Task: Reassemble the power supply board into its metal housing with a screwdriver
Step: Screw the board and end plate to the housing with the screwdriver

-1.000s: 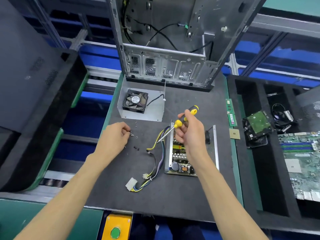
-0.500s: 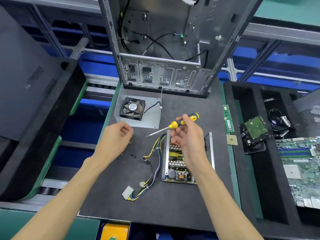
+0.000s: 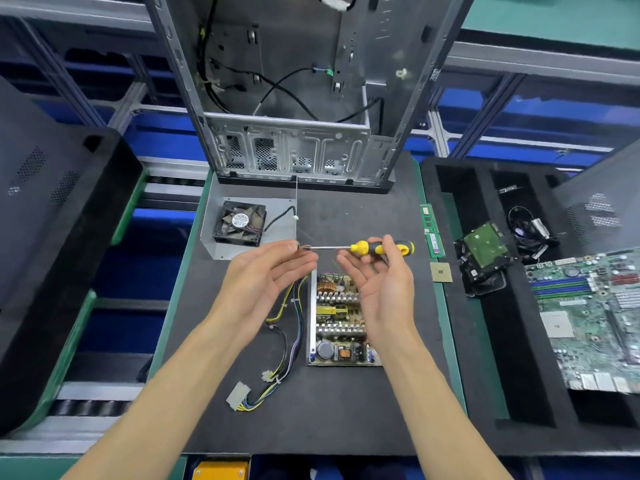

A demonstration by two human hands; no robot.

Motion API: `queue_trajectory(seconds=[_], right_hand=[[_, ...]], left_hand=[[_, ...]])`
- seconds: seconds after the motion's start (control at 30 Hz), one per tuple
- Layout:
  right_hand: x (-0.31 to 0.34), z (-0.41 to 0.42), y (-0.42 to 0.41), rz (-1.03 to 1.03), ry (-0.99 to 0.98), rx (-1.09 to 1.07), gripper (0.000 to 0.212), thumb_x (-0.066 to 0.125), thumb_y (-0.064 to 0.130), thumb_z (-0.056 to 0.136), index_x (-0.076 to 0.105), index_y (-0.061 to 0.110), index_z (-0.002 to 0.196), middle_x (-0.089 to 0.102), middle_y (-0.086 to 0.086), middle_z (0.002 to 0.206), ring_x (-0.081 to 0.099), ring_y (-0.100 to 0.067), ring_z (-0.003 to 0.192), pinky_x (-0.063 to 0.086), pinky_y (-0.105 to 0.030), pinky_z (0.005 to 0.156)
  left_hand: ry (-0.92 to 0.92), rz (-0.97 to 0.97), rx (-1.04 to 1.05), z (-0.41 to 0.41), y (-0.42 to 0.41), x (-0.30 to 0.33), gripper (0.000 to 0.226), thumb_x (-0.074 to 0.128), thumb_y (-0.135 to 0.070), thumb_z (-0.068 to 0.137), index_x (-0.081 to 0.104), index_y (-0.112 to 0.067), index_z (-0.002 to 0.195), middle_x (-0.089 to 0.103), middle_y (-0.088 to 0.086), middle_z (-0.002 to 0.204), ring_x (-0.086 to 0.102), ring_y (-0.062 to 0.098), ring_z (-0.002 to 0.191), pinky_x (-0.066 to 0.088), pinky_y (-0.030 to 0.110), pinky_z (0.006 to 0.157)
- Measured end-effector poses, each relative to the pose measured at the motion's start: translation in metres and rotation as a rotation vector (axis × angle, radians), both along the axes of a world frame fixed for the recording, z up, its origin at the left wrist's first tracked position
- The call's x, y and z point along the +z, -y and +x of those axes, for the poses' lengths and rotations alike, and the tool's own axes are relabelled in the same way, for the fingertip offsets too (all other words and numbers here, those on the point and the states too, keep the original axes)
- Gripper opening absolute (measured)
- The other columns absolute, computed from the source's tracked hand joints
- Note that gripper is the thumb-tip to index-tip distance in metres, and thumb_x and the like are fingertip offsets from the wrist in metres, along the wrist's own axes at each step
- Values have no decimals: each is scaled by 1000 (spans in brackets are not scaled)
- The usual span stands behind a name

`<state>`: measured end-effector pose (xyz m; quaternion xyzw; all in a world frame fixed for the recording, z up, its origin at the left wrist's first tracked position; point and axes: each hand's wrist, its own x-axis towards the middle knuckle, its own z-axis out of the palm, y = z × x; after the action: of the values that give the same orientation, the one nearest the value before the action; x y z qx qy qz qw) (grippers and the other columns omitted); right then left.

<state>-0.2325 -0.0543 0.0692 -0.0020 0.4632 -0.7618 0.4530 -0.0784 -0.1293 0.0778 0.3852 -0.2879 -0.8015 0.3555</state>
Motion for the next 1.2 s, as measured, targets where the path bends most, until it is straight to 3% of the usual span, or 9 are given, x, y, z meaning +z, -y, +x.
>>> queue_trajectory(seconds=[0.17,0.3,0.6,1.03,1.2], right_hand=[[2,-6,-10,-5,47,-39,25,55,25,106,62,3,96,62,-11,75,76,-32,81,63,-36,71],[1,-9,-19,-23,94,-55,27,52,26,108,63,4,97,63,-8,69,77,-35,88,63,-35,72],[1,-14,-40,-83,103,-111,25,50,28,108,62,6,104,71,-9,77,76,-34,98,62,-33,78],[1,-36,-55,-117,45,-186,25,49,28,109,61,6,106,68,-6,76,75,-35,101,62,-35,80],[-1,-46,-60,-128,52,-235,26,52,30,108,61,6,104,58,-7,75,75,-35,98,62,-38,81]], left_hand=[[134,-162,-10,-15,-6,1,9,66,-3,93,69,3,98,75,25,93,75,36,94,60,28,78],[222,-284,32,-29,-10,1,5,67,-4,92,71,-2,95,76,20,86,76,34,87,60,28,75],[232,-304,-17,-50,-17,-1,8,68,-7,92,72,-2,98,77,17,87,76,33,85,61,29,73],[202,-352,-229,-74,-9,9,10,68,-5,89,71,-2,98,76,19,88,76,37,82,62,33,71],[240,-324,-286,-80,-5,11,22,67,-20,88,69,-7,106,77,16,88,76,35,83,63,36,68]])
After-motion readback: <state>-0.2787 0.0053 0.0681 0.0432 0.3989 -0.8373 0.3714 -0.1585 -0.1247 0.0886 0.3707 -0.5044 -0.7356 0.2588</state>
